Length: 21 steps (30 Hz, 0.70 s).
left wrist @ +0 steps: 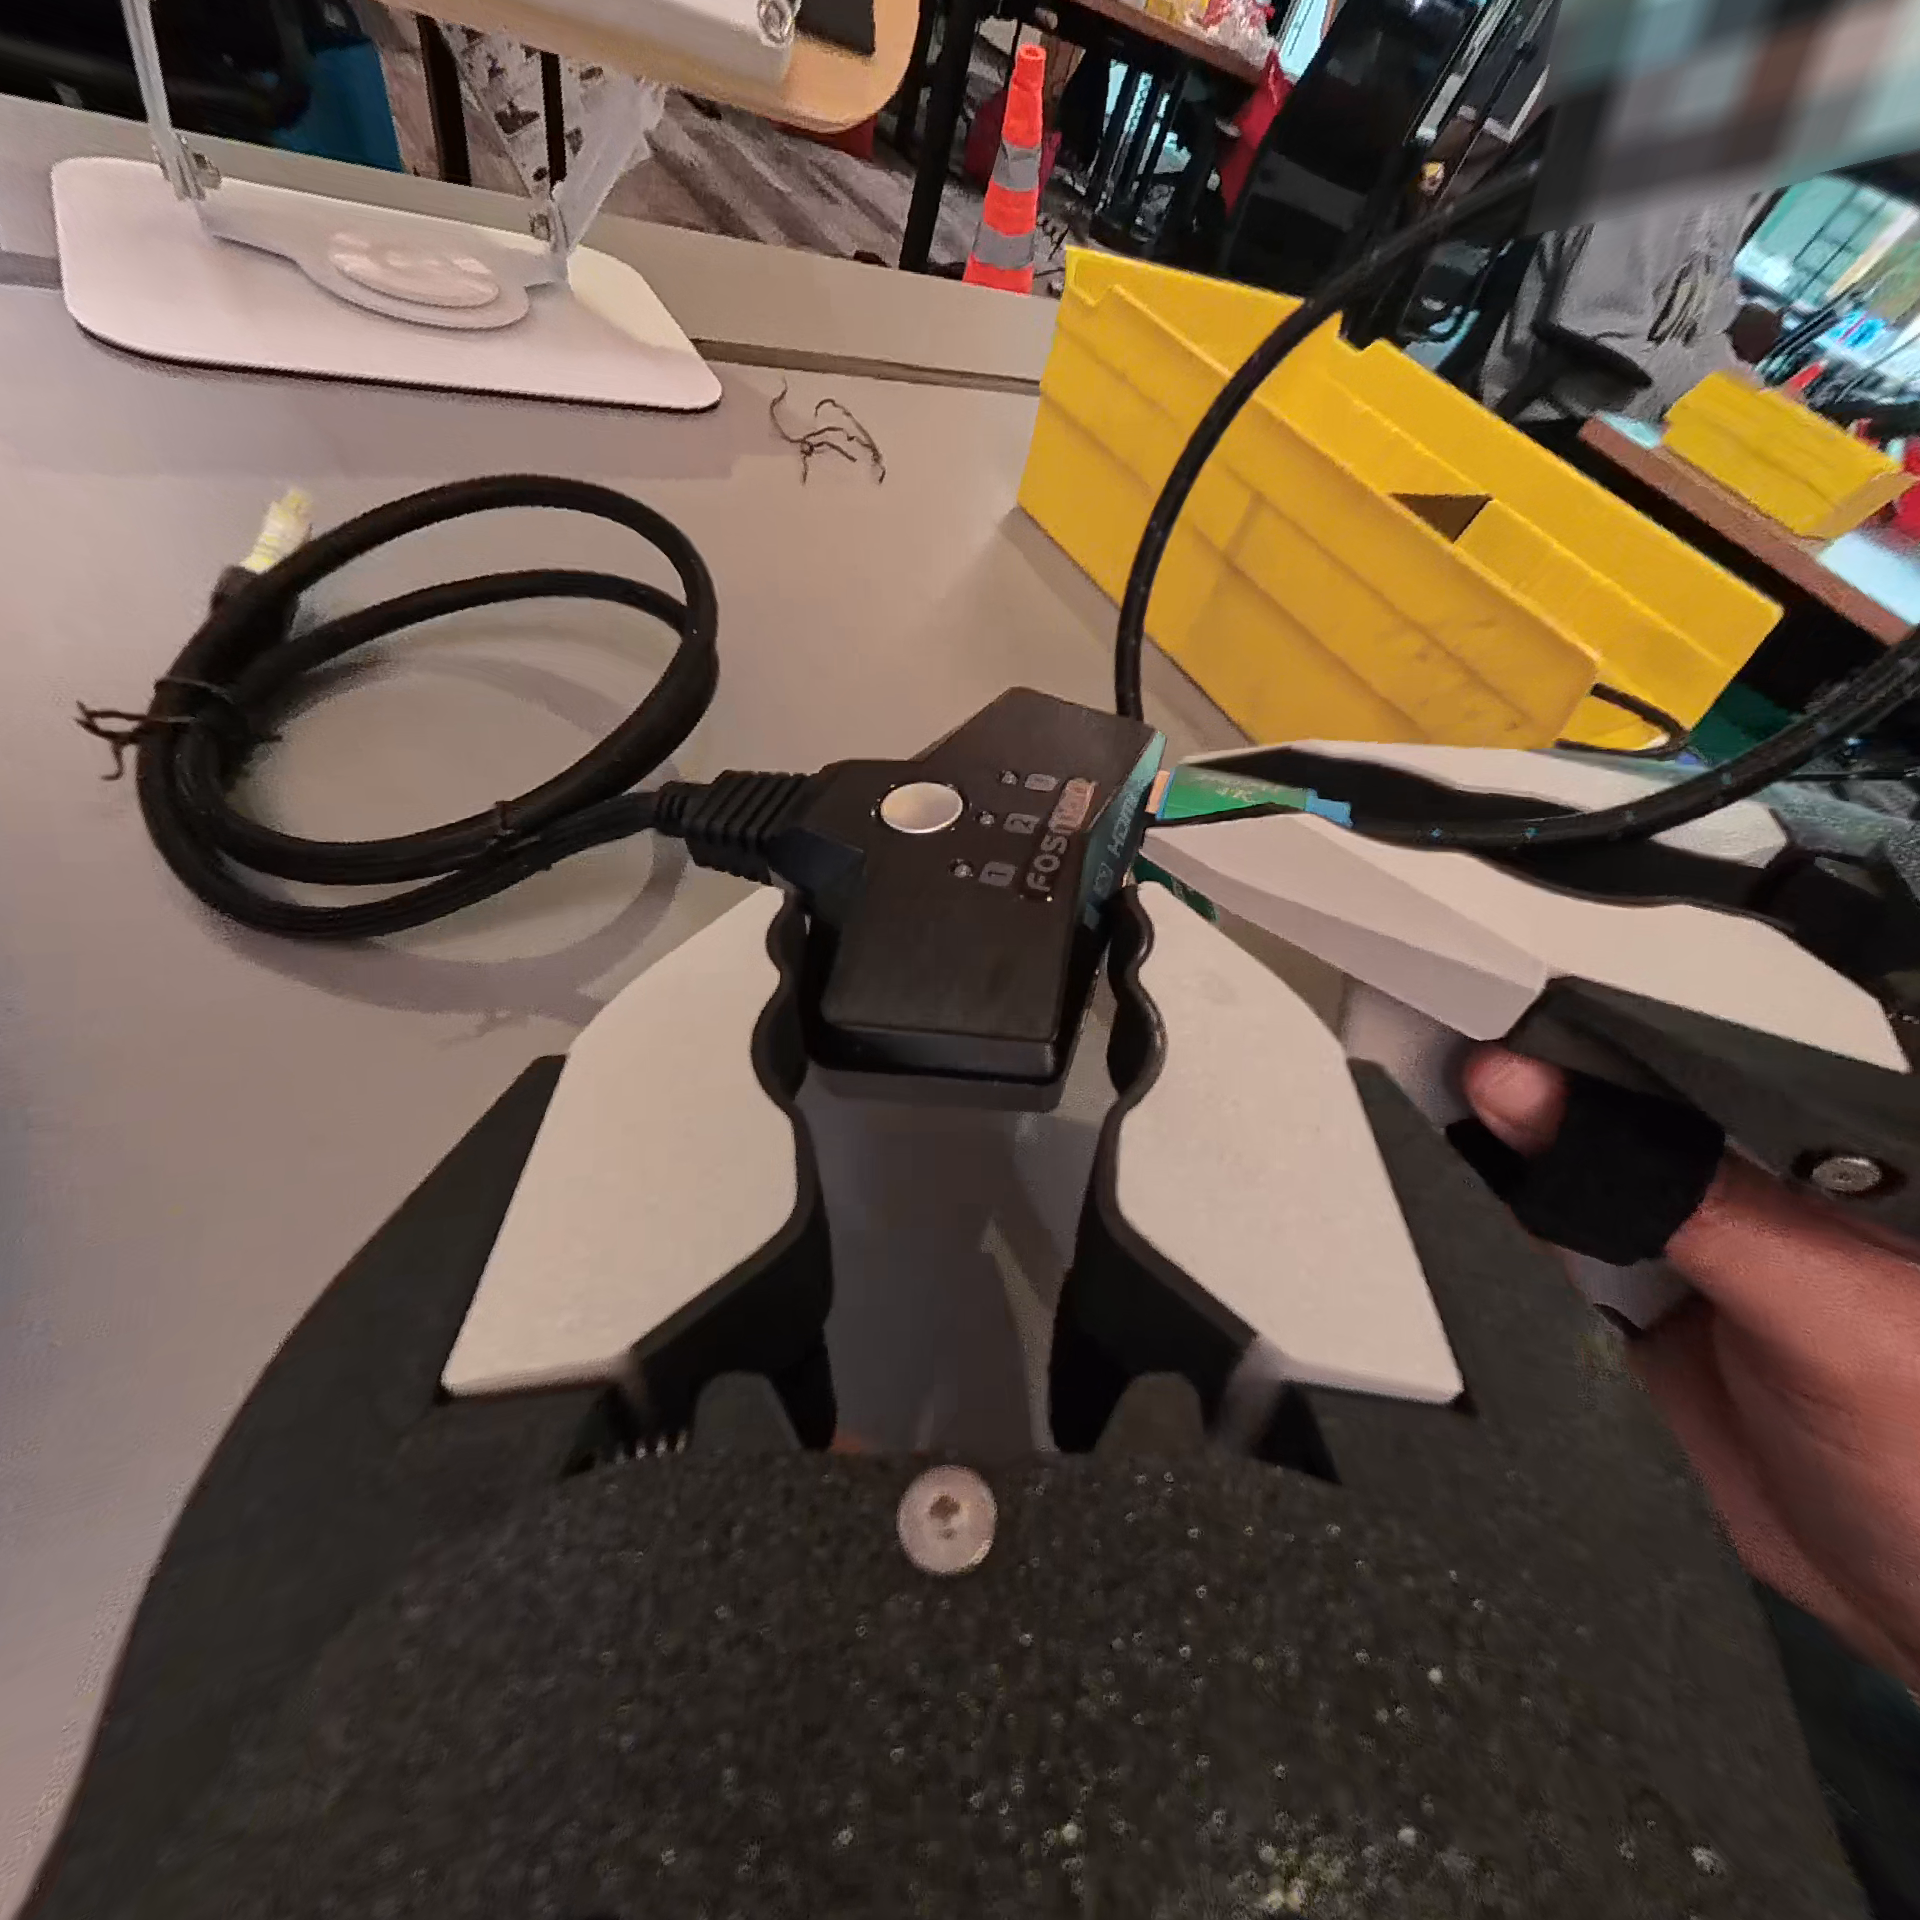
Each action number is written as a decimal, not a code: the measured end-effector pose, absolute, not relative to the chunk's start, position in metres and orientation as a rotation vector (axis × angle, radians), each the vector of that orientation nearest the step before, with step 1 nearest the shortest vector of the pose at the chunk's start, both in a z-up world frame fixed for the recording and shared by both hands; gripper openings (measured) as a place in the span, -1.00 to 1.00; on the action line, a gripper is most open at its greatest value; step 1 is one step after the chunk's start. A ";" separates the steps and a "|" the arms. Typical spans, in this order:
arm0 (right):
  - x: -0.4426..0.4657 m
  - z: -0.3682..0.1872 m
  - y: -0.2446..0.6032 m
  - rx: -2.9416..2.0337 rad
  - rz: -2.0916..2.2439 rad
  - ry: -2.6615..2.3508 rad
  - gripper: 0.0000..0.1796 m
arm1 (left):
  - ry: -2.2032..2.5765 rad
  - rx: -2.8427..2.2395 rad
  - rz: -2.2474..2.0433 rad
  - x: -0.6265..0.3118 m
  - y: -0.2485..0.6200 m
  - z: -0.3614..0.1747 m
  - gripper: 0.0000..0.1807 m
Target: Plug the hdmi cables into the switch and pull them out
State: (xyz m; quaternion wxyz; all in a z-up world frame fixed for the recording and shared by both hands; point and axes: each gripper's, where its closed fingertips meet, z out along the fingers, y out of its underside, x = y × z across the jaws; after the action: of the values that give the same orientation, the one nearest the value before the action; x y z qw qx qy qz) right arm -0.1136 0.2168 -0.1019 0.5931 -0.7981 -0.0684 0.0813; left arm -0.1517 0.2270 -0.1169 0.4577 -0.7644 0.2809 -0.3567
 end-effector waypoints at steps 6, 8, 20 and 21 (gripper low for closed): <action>-0.108 -0.105 0.209 -1.859 0.175 -0.121 -0.76 | 0.745 -1.888 -0.896 -0.146 0.222 -0.119 -0.38; -0.106 -0.104 0.208 -1.865 0.169 -0.118 -0.76 | 0.755 -1.892 -0.909 -0.144 0.221 -0.120 -0.38; -0.083 -0.069 0.183 -1.742 0.099 -0.108 -0.77 | 0.722 -1.824 -0.849 -0.158 0.236 -0.102 -0.39; -0.083 -0.069 0.184 -1.747 0.133 -0.100 -0.77 | 0.792 -1.785 -0.830 -0.146 0.223 -0.097 -0.39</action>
State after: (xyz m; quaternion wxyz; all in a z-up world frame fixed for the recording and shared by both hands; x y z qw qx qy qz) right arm -0.0828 0.1843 -0.0686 0.6392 -0.7656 -0.0438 0.0583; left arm -0.1463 0.2228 -0.0968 0.4880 -0.7343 0.3256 -0.3414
